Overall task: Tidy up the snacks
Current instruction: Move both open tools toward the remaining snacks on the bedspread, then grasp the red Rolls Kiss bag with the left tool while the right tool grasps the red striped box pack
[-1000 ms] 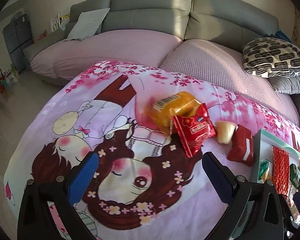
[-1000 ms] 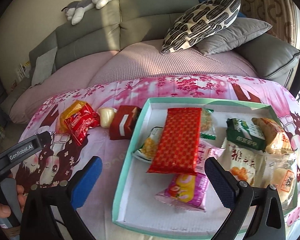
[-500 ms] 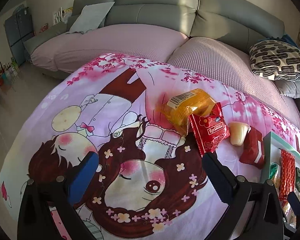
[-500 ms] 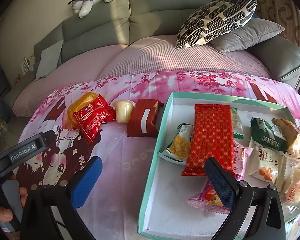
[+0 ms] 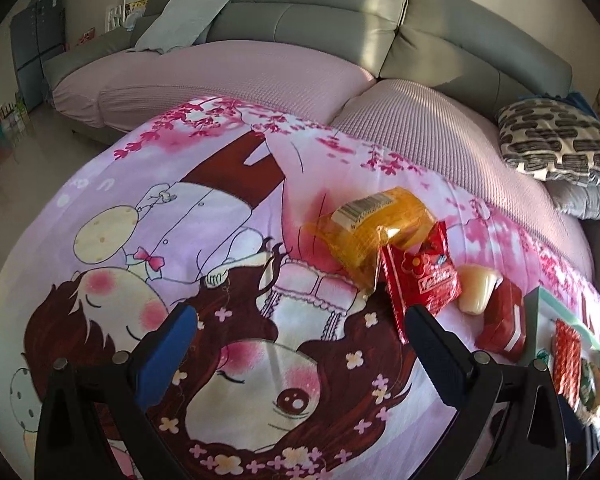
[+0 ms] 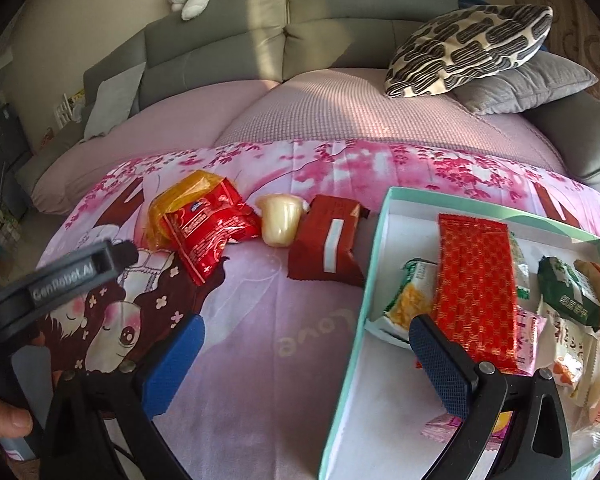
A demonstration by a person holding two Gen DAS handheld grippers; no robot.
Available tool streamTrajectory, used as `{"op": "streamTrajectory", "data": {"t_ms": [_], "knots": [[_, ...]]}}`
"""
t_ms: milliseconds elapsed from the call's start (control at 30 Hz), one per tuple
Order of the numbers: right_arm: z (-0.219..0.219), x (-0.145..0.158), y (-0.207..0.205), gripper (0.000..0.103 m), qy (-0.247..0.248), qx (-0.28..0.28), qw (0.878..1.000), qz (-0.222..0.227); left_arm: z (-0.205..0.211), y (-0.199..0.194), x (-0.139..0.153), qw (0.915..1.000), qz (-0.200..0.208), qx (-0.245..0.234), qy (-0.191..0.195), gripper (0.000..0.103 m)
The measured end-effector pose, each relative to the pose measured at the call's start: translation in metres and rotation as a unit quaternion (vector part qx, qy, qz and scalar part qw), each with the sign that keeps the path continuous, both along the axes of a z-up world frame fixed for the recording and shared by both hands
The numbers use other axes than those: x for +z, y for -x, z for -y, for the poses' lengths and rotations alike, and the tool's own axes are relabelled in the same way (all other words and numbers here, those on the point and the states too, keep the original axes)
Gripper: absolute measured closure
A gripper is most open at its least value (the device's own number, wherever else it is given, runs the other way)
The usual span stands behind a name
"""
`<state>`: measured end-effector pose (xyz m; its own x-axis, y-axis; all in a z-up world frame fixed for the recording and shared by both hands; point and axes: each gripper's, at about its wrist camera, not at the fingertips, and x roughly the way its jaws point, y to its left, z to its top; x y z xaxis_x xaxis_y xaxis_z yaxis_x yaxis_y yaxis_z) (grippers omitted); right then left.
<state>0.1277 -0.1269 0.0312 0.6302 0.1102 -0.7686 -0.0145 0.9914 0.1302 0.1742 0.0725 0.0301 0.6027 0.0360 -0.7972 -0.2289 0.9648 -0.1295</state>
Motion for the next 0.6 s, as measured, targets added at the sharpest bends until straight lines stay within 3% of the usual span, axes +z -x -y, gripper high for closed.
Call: {"op": "streamTrajectory", "data": {"t_ms": [200, 433, 600], "knots": [[-0.004, -0.001, -0.006, 0.000, -0.001, 0.003, 1.000, 0.000, -0.006, -0.006, 0.006, 0.9996, 0.018, 0.001, 0.020, 0.000], [-0.007, 0.003, -0.017, 0.000, 0.000, 0.003, 1.000, 0.009, 0.002, -0.020, -0.001, 0.9992, -0.005, -0.035, 0.022, 0.000], [0.007, 0.003, -0.030, 0.000, -0.042, -0.020, 0.999, -0.004, 0.011, -0.027, 0.001, 0.9966, -0.002, -0.070, 0.043, 0.000]]}}
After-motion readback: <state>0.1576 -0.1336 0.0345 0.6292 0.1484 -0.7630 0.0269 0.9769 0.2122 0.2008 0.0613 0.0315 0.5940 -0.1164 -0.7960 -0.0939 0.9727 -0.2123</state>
